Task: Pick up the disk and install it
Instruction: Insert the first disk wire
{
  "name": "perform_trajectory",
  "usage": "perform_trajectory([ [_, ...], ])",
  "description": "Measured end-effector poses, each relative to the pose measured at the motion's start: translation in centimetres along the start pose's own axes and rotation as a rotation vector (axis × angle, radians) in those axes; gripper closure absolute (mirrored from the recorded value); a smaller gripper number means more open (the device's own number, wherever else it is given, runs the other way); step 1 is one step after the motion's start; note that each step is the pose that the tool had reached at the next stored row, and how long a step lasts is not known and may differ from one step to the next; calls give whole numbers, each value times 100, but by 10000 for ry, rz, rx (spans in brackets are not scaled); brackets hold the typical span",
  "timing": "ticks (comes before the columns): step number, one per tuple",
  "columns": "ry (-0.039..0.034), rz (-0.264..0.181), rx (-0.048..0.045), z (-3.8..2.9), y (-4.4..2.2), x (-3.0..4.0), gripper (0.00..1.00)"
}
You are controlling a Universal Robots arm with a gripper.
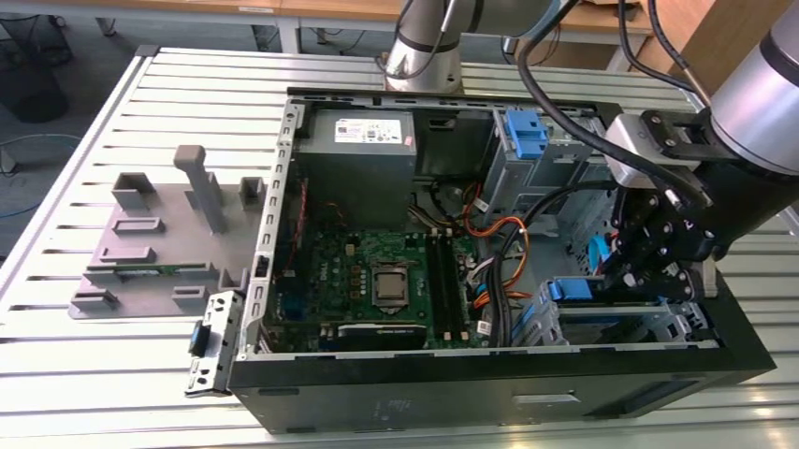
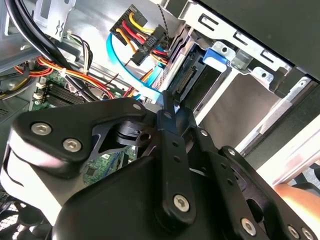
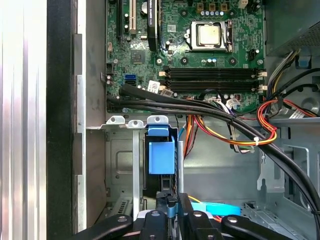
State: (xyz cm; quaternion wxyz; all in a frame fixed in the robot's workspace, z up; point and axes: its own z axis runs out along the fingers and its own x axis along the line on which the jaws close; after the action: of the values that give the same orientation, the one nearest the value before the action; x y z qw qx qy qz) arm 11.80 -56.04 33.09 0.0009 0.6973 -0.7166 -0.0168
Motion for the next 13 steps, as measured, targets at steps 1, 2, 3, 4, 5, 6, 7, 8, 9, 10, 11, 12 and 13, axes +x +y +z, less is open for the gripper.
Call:
perform_trajectory([
  [1,-2,0,0,-12,0,0,76],
  [2,1,1,0,-31,1,-1,76],
  [3,1,1,0,-50,1,-1,76],
  [4,0,0,0,-68,2,-1,76],
  [5,0,0,0,-86,2,-2,76],
  [6,0,1,0,-108,3,-2,76],
  [7,1,1,0,-129,3,-3,76],
  [8,1,1,0,-151,4,-3,76],
  [9,1,0,0,-172,4,-4,76],
  [10,0,0,0,-194,5,-4,76],
  [11,1,0,0,-214,5,-5,76],
  [12,1,0,0,-227,6,-5,76],
  [13,-1,0,0,-232,6,-5,76],
])
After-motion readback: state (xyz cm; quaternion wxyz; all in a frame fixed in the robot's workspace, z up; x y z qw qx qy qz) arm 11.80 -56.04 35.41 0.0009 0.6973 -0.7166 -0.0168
